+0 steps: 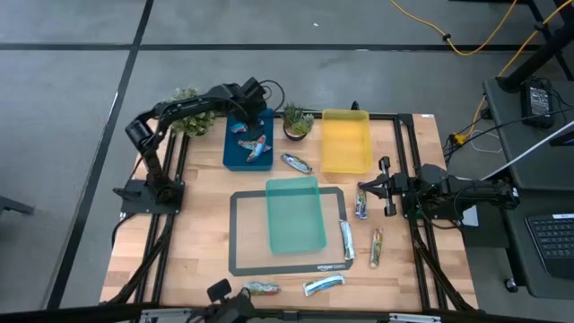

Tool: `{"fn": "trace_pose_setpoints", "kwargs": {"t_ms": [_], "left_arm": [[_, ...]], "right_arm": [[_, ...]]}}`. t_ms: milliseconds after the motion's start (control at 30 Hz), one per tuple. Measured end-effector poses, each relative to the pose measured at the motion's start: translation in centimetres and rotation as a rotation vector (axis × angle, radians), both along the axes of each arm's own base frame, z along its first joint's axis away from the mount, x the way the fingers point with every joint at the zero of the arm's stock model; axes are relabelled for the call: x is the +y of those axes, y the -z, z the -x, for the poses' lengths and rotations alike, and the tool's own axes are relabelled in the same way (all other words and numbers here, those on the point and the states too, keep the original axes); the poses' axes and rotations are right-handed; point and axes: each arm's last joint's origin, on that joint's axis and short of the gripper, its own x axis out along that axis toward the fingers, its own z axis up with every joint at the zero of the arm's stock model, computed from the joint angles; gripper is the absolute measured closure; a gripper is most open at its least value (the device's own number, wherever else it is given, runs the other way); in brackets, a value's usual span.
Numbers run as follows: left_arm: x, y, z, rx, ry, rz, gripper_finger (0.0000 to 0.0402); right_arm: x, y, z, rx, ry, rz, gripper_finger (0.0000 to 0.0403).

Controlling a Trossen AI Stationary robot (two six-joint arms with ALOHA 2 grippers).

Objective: Pick and place Granola Bars by type
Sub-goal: Put the red granola bar into the dark blue bin

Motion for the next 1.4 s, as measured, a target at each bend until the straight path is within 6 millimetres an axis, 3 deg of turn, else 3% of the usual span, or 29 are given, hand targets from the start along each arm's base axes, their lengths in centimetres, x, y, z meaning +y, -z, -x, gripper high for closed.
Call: {"fn": "trace_pose_setpoints", "kwargs": {"t_ms": [200,400,667,833,1067,1400], "left_arm": [[-2.8,-4.1,0.1,-0.154,0.047,-0.011,0.0295],[-7.0,-8.8,0.9,-0.337,0.131,-0.011,0.0304],[-13.8,-15.1,3.0,-0.637,0.388,-0.019,0.0309],[-17.1,-18.2,4.8,-0.824,0.529,-0.025,0.0307],[-20.6,-20.2,6.8,-0.937,0.637,-0.006,0.0315],[-23.1,-20.2,6.6,-0.929,0.613,-0.014,0.032]], "right_arm": [[0.0,0.0,0.0,0.0,0.0,0.0,0.0386],[0.0,0.0,0.0,0.0,0.0,0.0,0.0386],[0.0,0.0,0.0,0.0,0.004,0.005,0.0386],[-0.2,0.0,0.0,0.0,0.071,0.128,0.0386],[-0.2,0.0,0.0,-0.001,0.066,0.117,0.0386],[-0.2,-2.1,0.3,-0.216,0.036,-0.295,0.0386]]}}
